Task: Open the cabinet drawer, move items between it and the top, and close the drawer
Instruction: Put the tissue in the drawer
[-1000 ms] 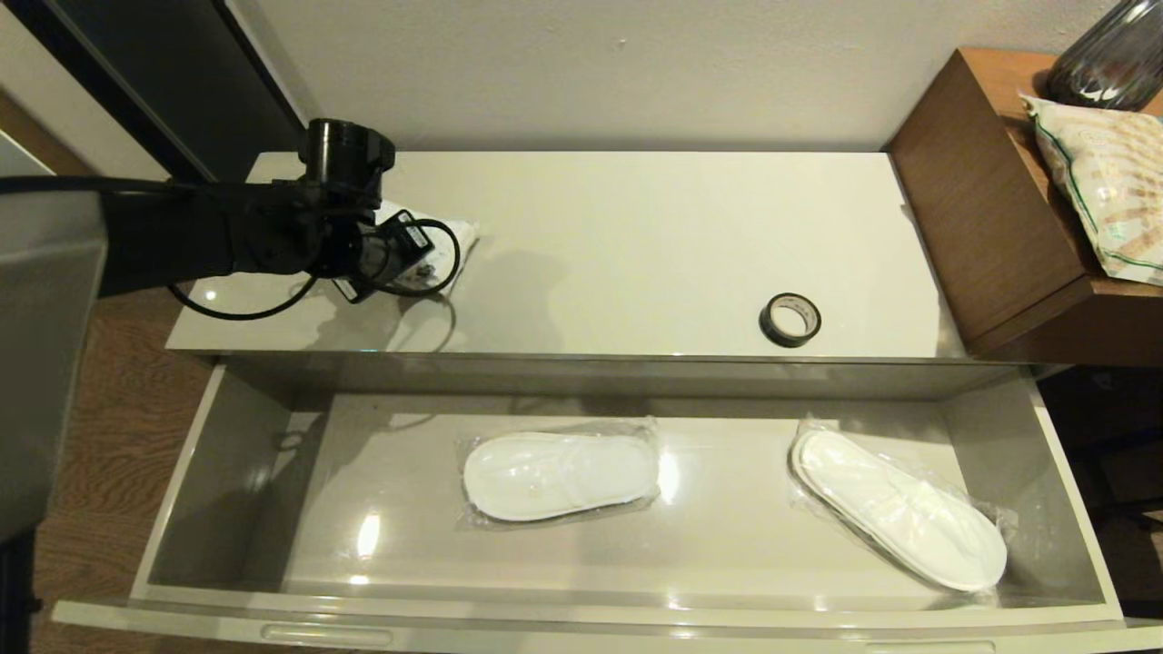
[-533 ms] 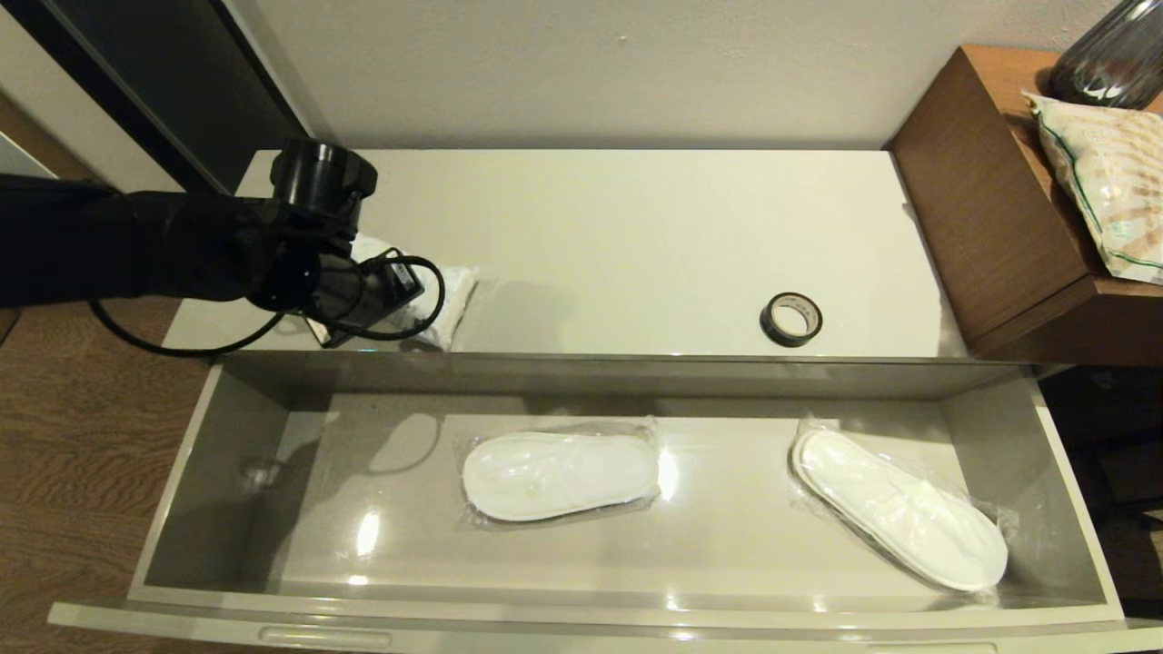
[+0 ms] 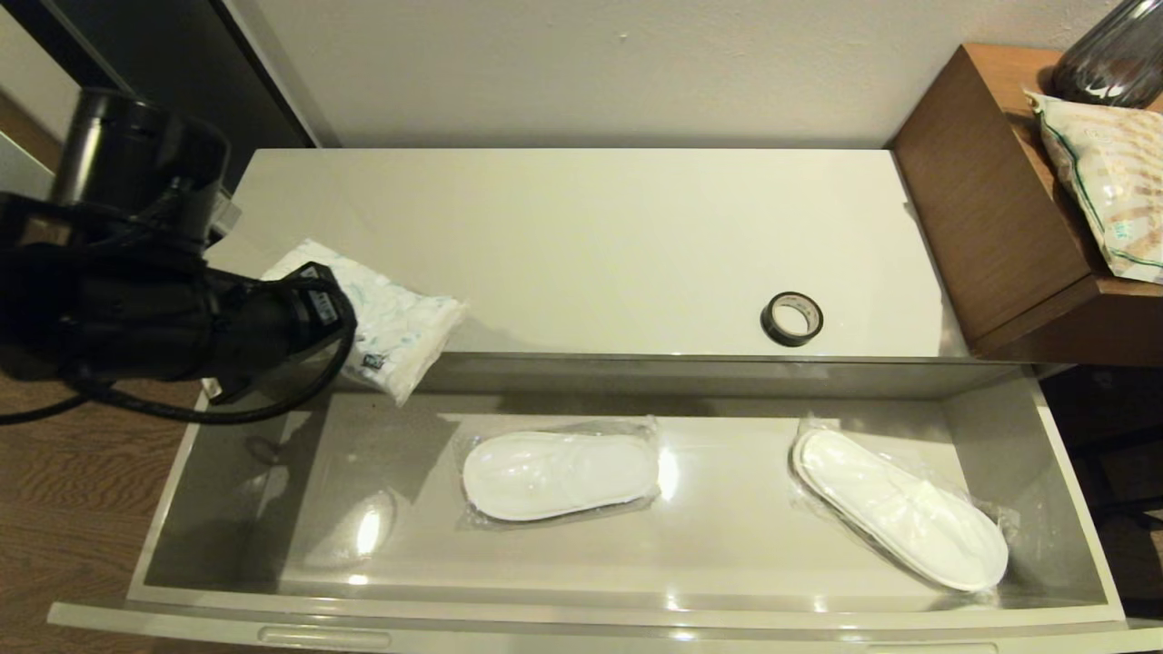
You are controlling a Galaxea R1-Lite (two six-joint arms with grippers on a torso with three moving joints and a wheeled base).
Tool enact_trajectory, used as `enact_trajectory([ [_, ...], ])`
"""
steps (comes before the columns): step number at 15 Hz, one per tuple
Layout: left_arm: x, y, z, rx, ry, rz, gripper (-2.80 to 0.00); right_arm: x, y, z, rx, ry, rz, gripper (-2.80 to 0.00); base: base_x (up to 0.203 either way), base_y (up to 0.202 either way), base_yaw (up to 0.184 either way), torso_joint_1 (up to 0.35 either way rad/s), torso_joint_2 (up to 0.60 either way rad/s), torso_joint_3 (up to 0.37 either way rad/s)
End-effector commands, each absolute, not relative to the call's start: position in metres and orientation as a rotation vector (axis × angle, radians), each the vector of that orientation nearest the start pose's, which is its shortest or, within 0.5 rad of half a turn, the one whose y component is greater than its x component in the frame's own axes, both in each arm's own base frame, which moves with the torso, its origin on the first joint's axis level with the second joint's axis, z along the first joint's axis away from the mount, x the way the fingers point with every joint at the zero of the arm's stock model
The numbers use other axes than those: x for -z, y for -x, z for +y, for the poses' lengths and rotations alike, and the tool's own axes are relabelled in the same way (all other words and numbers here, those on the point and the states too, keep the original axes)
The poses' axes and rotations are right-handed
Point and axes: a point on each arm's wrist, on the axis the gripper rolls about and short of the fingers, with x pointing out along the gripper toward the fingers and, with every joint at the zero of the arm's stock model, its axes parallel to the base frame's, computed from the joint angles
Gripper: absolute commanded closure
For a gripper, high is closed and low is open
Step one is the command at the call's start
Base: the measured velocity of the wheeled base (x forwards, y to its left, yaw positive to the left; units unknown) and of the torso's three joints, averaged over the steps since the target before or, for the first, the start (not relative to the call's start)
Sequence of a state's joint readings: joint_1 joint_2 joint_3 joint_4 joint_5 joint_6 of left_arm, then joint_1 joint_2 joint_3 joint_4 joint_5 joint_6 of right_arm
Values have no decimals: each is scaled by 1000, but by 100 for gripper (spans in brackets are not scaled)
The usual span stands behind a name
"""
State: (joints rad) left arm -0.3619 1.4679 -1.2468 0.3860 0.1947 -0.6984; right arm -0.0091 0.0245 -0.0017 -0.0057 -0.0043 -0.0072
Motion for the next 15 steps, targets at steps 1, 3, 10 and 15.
enact_trajectory([
  [1, -273, -169, -65, -34, 496, 634, 0, -77, 21, 0, 14, 8, 18, 0, 0, 0, 0, 0, 0, 0],
  [3, -232, -154, -60, -84, 441, 756, 0, -77, 21, 0, 12, 8, 18, 0, 0, 0, 0, 0, 0, 0],
  [10, -136, -178, -80, -88, 395, 796, 0, -77, 21, 0, 14, 8, 18, 0, 0, 0, 0, 0, 0, 0],
  [15, -103, -197, -107, -76, 342, 778, 0, -77, 21, 0, 14, 8, 18, 0, 0, 0, 0, 0, 0, 0],
])
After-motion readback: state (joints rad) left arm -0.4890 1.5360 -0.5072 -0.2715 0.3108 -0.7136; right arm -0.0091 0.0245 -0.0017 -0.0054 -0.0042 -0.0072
